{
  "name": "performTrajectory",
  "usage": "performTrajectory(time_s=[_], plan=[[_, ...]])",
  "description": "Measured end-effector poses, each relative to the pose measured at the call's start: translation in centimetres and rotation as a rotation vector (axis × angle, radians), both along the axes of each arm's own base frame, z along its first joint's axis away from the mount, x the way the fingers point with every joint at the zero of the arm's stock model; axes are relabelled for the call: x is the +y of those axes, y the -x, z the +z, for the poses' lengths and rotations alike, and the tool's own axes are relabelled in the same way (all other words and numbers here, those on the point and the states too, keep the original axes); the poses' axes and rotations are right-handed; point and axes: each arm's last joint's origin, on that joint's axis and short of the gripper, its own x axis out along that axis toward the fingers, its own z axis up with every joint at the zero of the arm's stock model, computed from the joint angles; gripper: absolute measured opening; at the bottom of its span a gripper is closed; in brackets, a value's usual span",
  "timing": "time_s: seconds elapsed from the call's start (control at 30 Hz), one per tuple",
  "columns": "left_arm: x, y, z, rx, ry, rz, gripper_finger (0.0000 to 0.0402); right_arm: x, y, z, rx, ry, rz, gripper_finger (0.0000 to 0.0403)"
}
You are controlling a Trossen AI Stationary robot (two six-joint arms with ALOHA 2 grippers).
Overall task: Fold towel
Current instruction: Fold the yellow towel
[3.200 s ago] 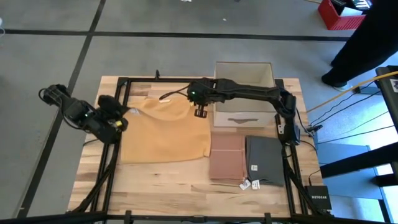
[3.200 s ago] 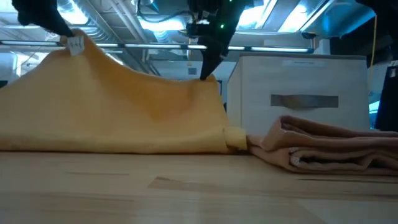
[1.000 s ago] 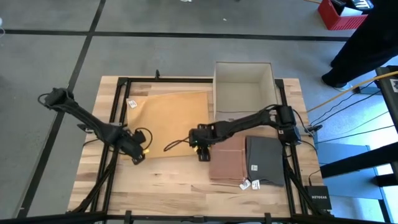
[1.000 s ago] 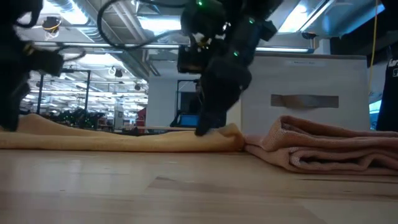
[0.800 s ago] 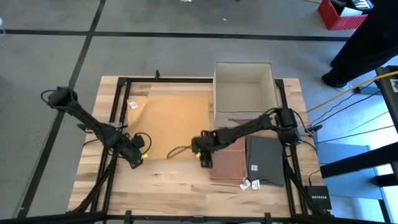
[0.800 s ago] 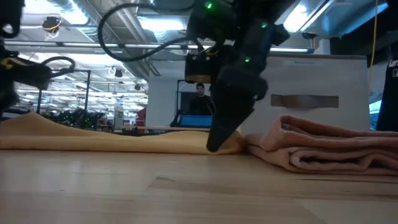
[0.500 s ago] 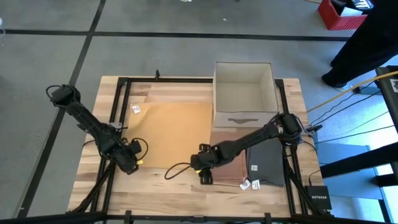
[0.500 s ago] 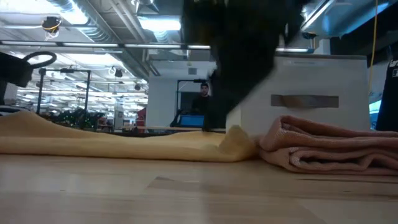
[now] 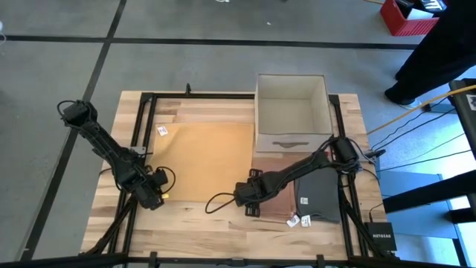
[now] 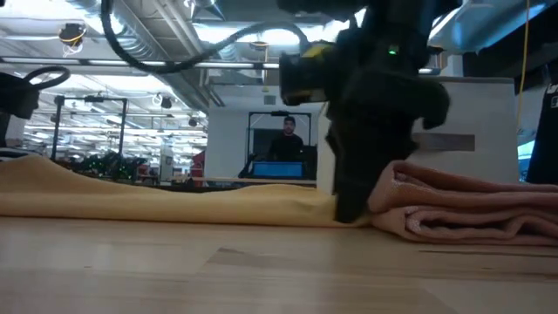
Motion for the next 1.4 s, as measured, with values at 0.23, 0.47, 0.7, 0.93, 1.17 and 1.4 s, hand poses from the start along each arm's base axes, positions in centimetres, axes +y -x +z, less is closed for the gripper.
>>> performTrajectory(time_s=[0.23,0.47,0.7,0.93,1.17,1.4], plan=[[-0.3,0.3,0.0,-0.016,-0.009,-0.017,0.0148,0.7,1.3,0.3,0.084,0.002,0.038,0.0229],[-1.8,-0.8,2.2,-0.067,0.061,-0.090,0.0148,1.5,-0.9,5.4,-0.140,-0.003,0.171,0.0229],[-2.1,-1.8,3.2,-0.229,-0.069,-0.115,0.0148,-0.1,-3.4,3.5,-0.337,0.075,0.165,0.0229],[-2.4,-1.4,-0.1,-0.135,-0.035,-0.117,0.0148,0.5,-1.9,-0.6,-0.216,-0.036,0.206,0.0229],[-5.7,-1.9,-0.3,-0.239,0.148,-0.204,0.0148,5.1,-0.2,-0.8,-0.256,-0.085,0.333,0.0229],[-6.4,-2.9,6.6,-0.271,0.155,-0.274,0.0148,5.4,-0.8,5.5,-0.284,-0.021,0.372,0.0229]])
